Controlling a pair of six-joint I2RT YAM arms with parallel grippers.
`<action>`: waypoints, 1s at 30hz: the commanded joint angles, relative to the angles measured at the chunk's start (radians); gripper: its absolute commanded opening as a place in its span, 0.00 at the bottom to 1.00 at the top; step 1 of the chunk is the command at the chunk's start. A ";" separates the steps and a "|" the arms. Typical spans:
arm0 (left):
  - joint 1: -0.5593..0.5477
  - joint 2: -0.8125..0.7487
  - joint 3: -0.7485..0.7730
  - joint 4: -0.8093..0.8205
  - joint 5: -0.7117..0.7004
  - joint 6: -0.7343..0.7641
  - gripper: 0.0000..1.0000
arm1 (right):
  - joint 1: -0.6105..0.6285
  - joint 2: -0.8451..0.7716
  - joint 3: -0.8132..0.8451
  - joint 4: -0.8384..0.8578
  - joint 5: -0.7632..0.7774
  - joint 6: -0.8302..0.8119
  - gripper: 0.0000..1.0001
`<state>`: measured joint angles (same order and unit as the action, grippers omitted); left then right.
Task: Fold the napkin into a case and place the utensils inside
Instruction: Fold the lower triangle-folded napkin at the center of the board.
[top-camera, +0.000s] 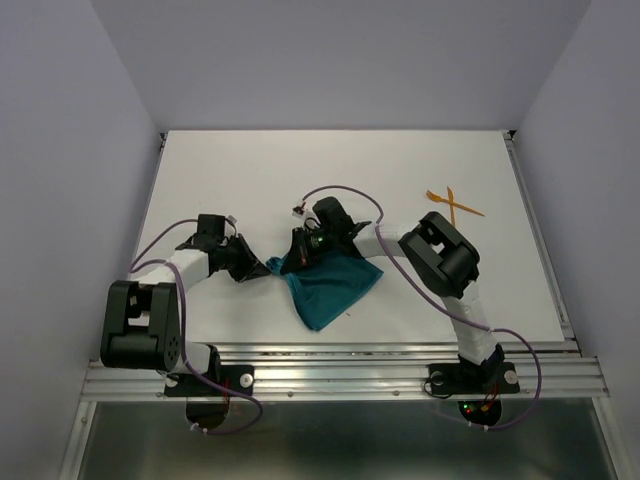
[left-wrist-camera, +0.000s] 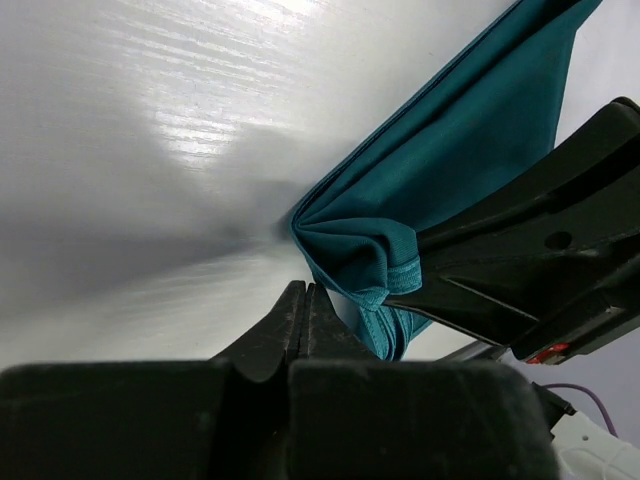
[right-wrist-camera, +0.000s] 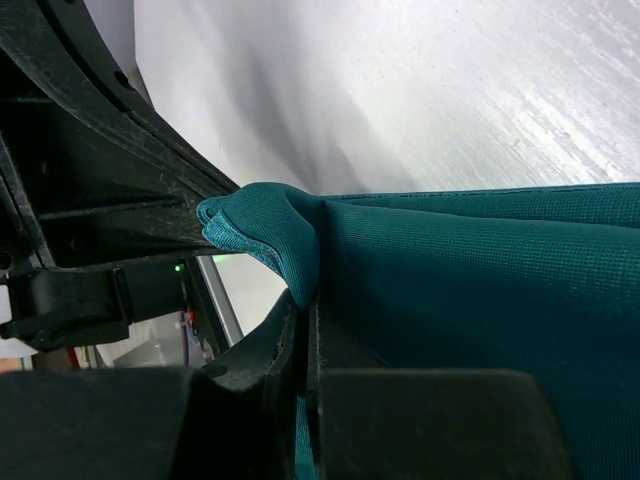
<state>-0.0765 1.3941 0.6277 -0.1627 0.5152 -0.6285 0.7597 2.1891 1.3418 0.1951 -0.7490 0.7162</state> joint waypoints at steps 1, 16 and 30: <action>-0.019 0.023 0.026 0.028 0.013 0.015 0.00 | -0.005 0.021 0.017 0.056 -0.050 0.020 0.01; -0.066 0.135 0.159 0.043 0.003 0.020 0.00 | -0.005 0.043 0.014 0.076 -0.084 0.051 0.12; -0.085 0.198 0.165 0.081 -0.001 -0.016 0.00 | -0.005 -0.086 -0.027 -0.058 0.075 -0.041 0.64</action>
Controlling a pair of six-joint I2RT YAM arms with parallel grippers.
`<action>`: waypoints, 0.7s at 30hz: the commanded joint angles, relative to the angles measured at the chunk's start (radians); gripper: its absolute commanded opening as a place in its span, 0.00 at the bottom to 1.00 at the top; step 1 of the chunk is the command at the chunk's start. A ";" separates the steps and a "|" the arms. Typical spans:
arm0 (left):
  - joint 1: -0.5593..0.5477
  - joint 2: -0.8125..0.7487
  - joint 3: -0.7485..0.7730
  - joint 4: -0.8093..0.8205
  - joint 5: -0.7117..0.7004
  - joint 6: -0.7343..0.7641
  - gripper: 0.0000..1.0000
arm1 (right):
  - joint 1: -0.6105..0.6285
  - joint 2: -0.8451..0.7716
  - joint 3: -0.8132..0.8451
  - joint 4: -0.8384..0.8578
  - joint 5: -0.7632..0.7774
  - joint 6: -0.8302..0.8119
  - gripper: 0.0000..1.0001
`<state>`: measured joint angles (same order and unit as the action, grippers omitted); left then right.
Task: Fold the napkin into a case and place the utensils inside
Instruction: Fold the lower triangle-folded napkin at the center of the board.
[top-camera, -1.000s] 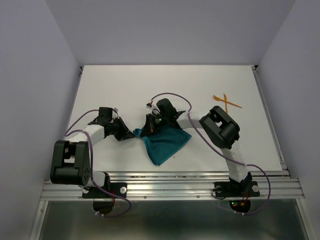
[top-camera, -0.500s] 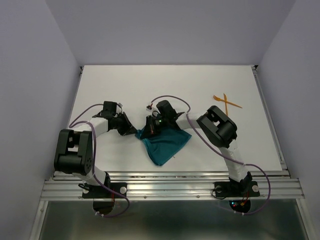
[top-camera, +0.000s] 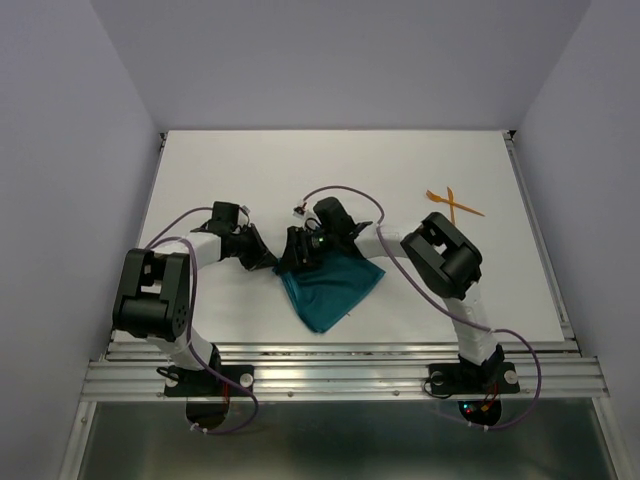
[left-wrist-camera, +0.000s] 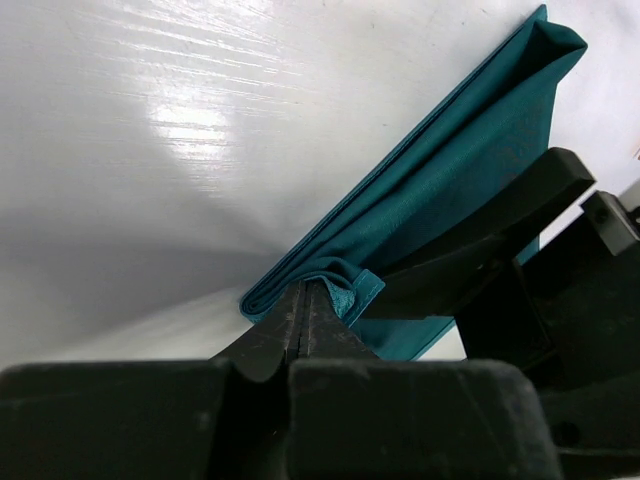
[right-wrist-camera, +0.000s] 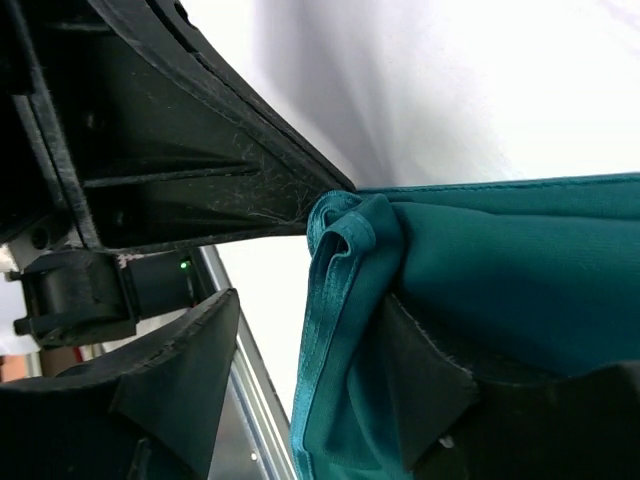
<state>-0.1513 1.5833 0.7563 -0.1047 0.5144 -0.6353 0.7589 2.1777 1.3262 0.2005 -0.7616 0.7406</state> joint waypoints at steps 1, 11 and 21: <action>-0.010 0.012 0.040 0.023 -0.001 -0.010 0.00 | -0.004 -0.084 -0.013 -0.082 0.103 -0.076 0.65; -0.011 0.055 0.064 0.037 -0.002 -0.027 0.00 | 0.058 -0.269 -0.045 -0.328 0.436 -0.263 0.72; -0.013 0.092 0.054 0.046 -0.008 -0.035 0.00 | 0.321 -0.343 -0.061 -0.498 0.915 -0.359 0.77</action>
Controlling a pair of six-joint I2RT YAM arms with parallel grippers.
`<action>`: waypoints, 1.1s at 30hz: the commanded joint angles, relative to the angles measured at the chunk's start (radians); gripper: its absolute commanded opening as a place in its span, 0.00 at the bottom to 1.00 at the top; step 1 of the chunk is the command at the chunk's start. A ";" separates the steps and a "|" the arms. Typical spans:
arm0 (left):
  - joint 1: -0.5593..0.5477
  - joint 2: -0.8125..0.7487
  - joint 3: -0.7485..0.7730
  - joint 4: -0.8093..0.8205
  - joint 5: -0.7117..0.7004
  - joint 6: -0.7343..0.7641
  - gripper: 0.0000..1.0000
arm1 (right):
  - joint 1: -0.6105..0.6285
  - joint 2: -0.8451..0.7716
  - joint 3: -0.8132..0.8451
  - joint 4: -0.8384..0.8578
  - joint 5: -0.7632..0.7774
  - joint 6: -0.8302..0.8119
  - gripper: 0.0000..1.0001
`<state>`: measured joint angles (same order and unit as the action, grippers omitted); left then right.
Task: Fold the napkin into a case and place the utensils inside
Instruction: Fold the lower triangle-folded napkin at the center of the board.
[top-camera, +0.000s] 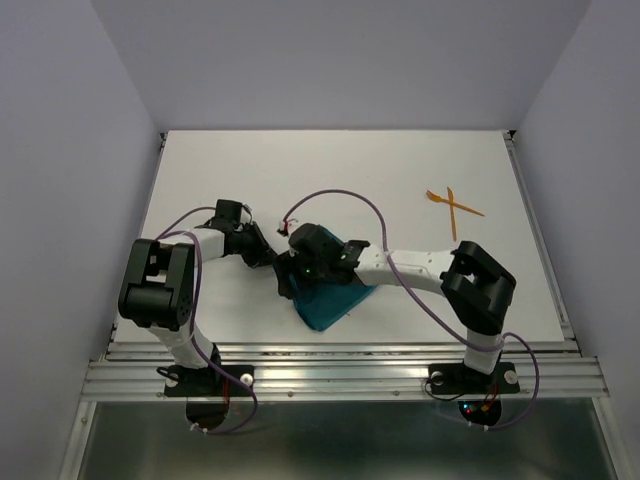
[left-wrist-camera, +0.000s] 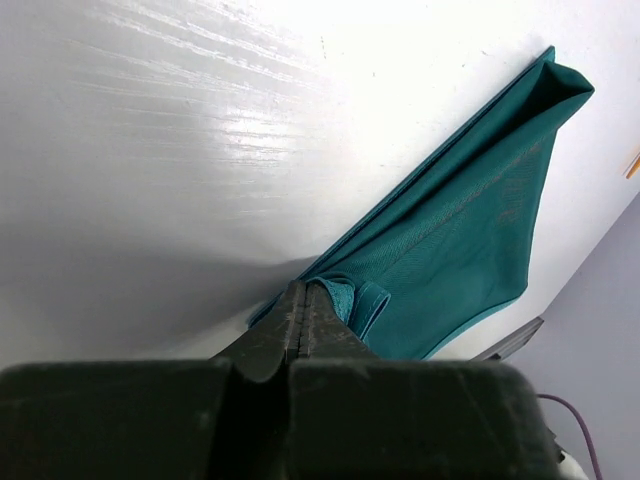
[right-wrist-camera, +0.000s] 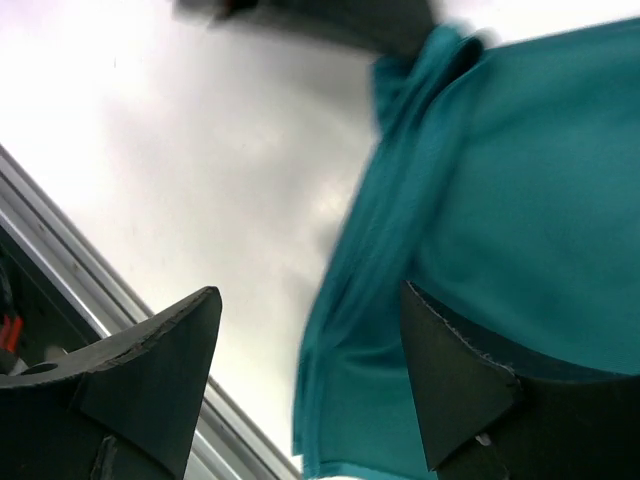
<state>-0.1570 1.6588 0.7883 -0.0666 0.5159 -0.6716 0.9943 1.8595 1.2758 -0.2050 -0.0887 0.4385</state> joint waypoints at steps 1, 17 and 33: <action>-0.009 0.016 0.020 0.008 -0.011 0.001 0.00 | 0.101 -0.019 -0.006 -0.103 0.260 -0.058 0.77; -0.009 0.035 0.019 0.008 -0.020 0.001 0.00 | 0.260 0.058 -0.001 -0.200 0.468 -0.046 0.62; -0.009 0.035 0.014 0.007 -0.022 0.004 0.00 | 0.305 0.043 -0.027 -0.180 0.515 -0.014 0.01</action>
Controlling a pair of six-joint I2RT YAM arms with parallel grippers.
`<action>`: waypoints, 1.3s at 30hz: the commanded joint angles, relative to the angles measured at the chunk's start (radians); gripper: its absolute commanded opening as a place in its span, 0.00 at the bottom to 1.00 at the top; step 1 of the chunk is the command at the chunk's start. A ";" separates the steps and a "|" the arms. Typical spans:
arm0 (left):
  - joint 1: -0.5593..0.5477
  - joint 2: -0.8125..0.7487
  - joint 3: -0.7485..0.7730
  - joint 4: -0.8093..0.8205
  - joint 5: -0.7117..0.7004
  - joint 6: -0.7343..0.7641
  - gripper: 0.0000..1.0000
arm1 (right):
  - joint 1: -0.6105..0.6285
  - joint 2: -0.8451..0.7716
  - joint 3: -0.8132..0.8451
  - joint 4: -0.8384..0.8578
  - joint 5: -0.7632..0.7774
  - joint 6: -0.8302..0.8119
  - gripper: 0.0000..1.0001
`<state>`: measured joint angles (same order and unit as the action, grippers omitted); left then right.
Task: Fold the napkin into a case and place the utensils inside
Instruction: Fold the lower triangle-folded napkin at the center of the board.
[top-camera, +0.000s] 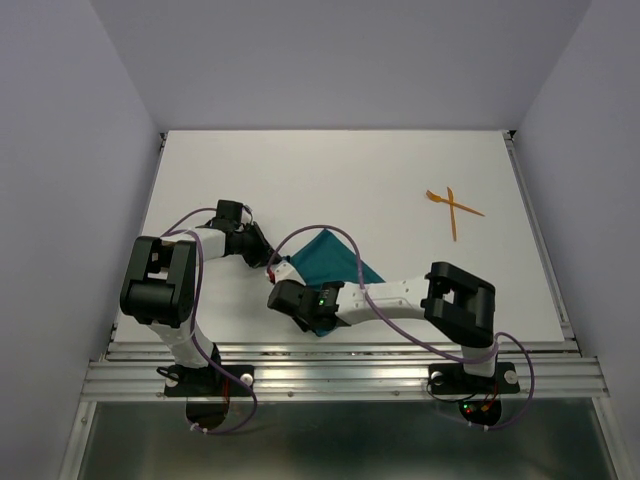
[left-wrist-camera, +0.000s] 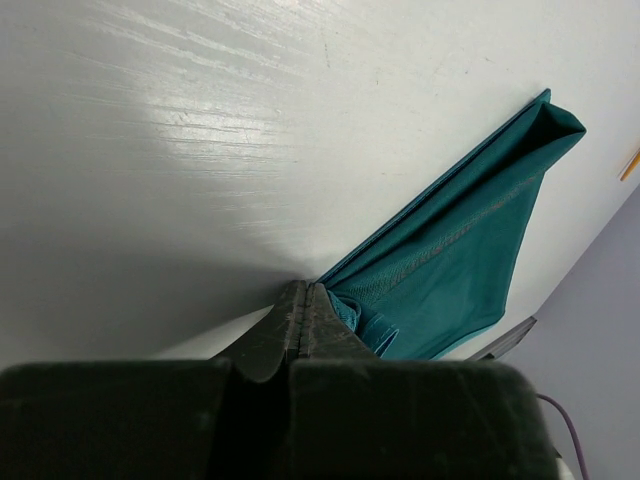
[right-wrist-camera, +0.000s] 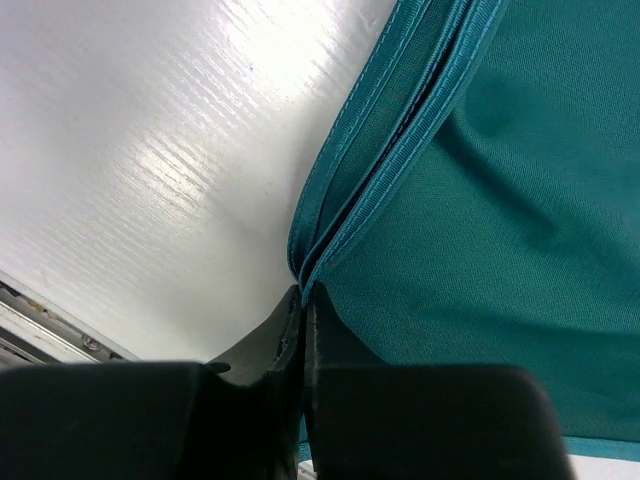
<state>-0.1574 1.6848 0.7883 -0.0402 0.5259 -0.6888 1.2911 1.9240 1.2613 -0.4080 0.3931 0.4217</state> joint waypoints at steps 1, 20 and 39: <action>-0.008 0.009 0.015 -0.021 -0.032 0.020 0.00 | 0.008 -0.031 -0.019 0.037 0.024 -0.001 0.01; -0.008 0.016 0.032 -0.030 -0.037 0.025 0.00 | -0.213 -0.224 -0.313 0.397 -0.534 0.114 0.01; 0.001 -0.076 0.083 -0.124 -0.128 0.078 0.18 | -0.323 -0.206 -0.407 0.623 -0.853 0.238 0.01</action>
<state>-0.1600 1.6867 0.8291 -0.0940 0.4694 -0.6632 0.9886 1.7332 0.8791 0.1135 -0.3828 0.6197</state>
